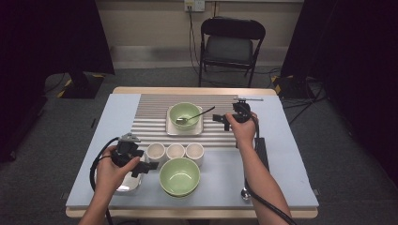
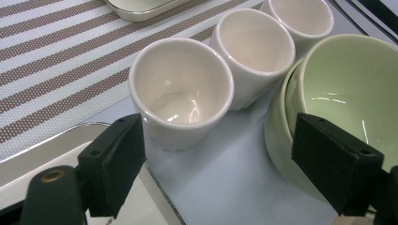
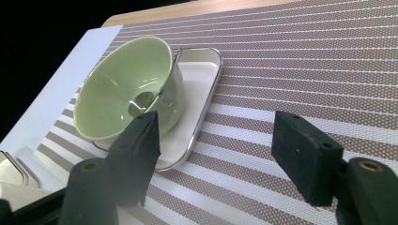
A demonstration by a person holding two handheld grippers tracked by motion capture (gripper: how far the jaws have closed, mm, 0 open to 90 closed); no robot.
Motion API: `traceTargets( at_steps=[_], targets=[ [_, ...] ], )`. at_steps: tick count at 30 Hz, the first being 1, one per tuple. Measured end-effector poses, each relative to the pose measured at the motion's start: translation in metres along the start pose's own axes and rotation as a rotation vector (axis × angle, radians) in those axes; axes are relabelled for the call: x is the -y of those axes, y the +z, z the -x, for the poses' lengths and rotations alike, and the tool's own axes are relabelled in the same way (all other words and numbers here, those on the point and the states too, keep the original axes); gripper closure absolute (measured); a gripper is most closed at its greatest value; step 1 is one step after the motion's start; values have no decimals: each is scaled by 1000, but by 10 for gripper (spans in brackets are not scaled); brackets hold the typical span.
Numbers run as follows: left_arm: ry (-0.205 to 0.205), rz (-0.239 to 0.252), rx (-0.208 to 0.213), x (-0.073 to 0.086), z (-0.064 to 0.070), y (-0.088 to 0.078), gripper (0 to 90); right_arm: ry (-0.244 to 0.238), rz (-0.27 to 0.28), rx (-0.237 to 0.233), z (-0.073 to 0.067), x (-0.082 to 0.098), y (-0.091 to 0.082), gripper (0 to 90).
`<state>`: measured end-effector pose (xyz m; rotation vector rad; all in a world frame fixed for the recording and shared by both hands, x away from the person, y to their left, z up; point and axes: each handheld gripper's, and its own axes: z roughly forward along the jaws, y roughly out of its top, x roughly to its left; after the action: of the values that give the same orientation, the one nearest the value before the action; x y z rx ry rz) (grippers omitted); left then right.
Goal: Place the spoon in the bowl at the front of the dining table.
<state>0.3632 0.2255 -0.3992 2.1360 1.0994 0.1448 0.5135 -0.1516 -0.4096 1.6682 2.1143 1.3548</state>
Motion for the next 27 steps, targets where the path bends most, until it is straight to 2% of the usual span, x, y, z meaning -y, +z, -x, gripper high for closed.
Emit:
traceTargets(
  at_steps=[27],
  targets=[
    [1,-2,2,0,-1,0,176,-22,-13,4,9,2,-19,307]
  ],
)
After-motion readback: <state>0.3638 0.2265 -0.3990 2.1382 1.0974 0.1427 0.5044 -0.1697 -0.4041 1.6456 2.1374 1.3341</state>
